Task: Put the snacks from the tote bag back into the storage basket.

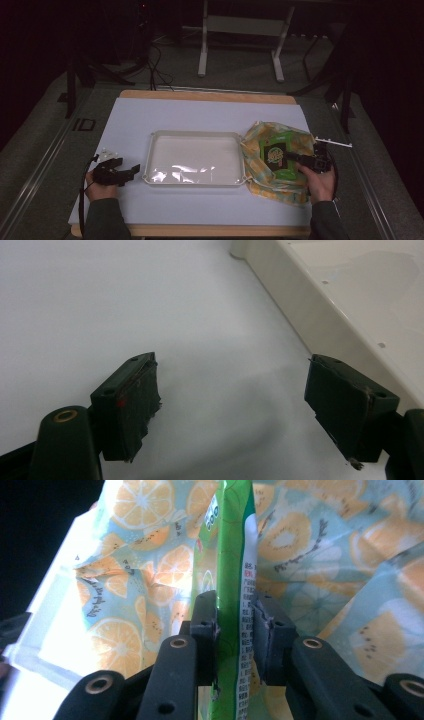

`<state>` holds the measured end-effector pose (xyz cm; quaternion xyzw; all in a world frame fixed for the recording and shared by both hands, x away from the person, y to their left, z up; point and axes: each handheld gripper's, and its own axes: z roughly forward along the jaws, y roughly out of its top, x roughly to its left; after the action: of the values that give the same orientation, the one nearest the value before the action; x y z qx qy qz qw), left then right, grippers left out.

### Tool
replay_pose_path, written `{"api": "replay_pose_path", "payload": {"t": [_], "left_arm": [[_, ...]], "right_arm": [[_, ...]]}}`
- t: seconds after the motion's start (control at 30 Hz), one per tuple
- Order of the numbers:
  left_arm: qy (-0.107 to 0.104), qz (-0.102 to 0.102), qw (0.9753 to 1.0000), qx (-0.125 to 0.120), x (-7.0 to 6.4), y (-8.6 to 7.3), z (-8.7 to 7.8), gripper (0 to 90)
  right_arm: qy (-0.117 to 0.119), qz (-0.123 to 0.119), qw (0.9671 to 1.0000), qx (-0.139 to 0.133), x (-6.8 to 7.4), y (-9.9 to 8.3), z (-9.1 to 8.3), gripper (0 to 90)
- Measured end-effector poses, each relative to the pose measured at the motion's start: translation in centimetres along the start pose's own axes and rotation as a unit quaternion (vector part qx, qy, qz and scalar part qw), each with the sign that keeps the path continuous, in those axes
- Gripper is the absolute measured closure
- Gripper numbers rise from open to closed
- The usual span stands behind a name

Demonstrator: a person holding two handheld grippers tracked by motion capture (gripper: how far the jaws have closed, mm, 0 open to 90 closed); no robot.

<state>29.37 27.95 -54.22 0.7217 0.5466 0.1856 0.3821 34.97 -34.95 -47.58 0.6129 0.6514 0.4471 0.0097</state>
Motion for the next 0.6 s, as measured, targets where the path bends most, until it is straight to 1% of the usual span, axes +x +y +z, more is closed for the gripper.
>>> {"api": "replay_pose_path", "payload": {"t": [0.1, 0.2, 0.43, 0.6], "left_arm": [[0.0, 0.0, 1.0, 0.0, 0.0, 0.0, 0.0, 21.9], [0.0, 0.0, 1.0, 0.001, 0.0, 0.0, 0.0, 21.9], [0.0, -0.001, 1.0, 0.0, 0.0, 0.0, 0.0, 21.9], [0.001, -0.001, 1.0, 0.001, 0.0, 0.0, 0.0, 21.9]], "right_arm": [[-0.016, -0.017, 0.9997, -0.001, 0.6, 0.2, -0.5, 73.5], [-0.026, -0.023, 0.9994, -0.002, 1.0, 0.4, -0.9, 73.6], [-0.033, -0.021, 0.9991, -0.014, 1.1, 1.0, -2.1, 73.9], [-0.034, -0.026, 0.9989, -0.021, 1.5, 1.5, -2.9, 74.0]]}}
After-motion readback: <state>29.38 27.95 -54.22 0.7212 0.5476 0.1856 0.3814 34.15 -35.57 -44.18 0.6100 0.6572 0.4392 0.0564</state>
